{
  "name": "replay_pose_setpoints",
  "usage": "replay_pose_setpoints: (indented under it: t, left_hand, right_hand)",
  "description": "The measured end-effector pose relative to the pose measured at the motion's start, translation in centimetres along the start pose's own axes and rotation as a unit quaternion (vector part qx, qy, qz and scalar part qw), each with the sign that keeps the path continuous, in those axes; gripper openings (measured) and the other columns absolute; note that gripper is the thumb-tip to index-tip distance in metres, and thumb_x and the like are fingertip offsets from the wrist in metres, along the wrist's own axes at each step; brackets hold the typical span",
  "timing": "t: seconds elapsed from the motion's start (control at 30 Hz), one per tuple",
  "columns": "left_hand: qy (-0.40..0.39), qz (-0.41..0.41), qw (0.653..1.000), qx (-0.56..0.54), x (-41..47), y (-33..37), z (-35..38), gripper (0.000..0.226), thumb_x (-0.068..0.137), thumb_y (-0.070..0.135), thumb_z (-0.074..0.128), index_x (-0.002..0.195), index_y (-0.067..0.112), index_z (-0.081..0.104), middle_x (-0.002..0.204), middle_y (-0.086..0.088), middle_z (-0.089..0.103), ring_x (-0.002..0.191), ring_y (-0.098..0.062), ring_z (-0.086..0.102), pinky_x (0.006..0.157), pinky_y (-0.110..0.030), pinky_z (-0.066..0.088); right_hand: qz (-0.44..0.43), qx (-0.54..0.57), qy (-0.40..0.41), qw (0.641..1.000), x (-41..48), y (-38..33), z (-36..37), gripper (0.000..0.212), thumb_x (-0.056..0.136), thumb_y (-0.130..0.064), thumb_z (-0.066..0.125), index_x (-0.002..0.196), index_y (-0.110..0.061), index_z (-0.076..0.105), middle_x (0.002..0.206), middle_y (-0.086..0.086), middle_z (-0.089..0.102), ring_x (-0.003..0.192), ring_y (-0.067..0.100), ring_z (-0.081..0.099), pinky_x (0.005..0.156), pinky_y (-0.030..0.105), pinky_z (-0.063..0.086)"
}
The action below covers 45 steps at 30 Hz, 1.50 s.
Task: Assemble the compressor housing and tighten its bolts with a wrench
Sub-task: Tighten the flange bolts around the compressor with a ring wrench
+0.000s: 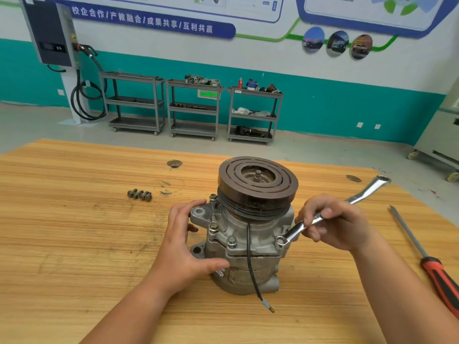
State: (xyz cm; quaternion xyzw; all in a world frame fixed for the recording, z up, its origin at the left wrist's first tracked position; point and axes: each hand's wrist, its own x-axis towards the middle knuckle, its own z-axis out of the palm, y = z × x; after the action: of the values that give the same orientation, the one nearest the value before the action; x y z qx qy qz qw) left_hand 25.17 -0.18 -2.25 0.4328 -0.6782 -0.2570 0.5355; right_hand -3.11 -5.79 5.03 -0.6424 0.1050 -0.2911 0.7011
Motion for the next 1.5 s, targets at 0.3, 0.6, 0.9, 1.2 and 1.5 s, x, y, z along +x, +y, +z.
replay_pose_setpoints:
  t: [0.3, 0.6, 0.9, 1.2, 1.5]
  left_hand:
    - [0.003, -0.001, 1.0, -0.003, 0.0, -0.1, 0.1, 0.093, 0.034, 0.061, 0.081, 0.115, 0.071, 0.037, 0.119, 0.032, 0.035, 0.103, 0.003, 0.048, 0.085, -0.02, 0.042]
    - [0.013, -0.001, 1.0, -0.008, -0.1, -0.1, 0.2, 0.094, 0.03, 0.076, 0.078, 0.115, 0.07, 0.039, 0.117, 0.033, 0.037, 0.099, 0.002, 0.049, 0.084, -0.021, 0.043]
    - [0.018, 0.012, 1.0, -0.005, -0.1, -0.1, 0.4, 0.09, 0.034, 0.079, 0.076, 0.114, 0.072, 0.036, 0.116, 0.033, 0.037, 0.107, 0.002, 0.047, 0.09, -0.021, 0.042]
    - [0.013, -0.018, 1.0, 0.002, -0.1, 0.4, 0.3, 0.098, 0.034, 0.065, 0.08, 0.12, 0.05, 0.038, 0.116, 0.038, 0.034, 0.11, 0.01, 0.042, 0.09, -0.017, 0.038]
    - [0.144, -0.043, 0.987, 0.059, -3.2, 3.7, 5.2, 0.099, 0.043, 0.046, 0.084, 0.123, 0.035, 0.027, 0.126, 0.009, 0.021, 0.126, -0.004, 0.022, 0.102, -0.009, 0.015]
  right_hand:
    - [-0.067, -0.085, 0.295, 0.949, -3.5, 1.3, 5.6, 0.024, 0.058, -0.017, 0.049, 0.063, -0.009, 0.071, 0.051, 0.019, 0.059, 0.043, 0.012, 0.039, 0.044, 0.022, 0.025]
    - [-0.127, -0.214, 0.55, 0.797, -2.5, 3.3, 15.2, 0.029, 0.065, -0.011, 0.041, 0.07, -0.008, 0.069, 0.064, 0.012, 0.071, 0.036, 0.018, 0.054, 0.038, 0.007, 0.033]
    - [-0.136, -0.285, 0.573, 0.757, -0.7, 5.6, 17.8, 0.032, 0.069, -0.05, 0.049, 0.089, -0.032, 0.066, 0.081, -0.017, 0.073, 0.053, 0.006, 0.062, 0.057, 0.006, 0.045]
    - [-0.181, -0.203, 0.513, 0.814, -3.3, 1.5, 16.1, 0.023, 0.063, -0.015, 0.054, 0.082, -0.017, 0.066, 0.055, 0.005, 0.062, 0.041, 0.002, 0.044, 0.04, 0.007, 0.034]
    - [-0.092, -0.174, 0.471, 0.86, -7.1, 0.6, 11.6, 0.02, 0.064, -0.017, 0.079, 0.084, -0.02, 0.077, 0.07, 0.011, 0.069, 0.058, 0.01, 0.058, 0.045, 0.015, 0.042]
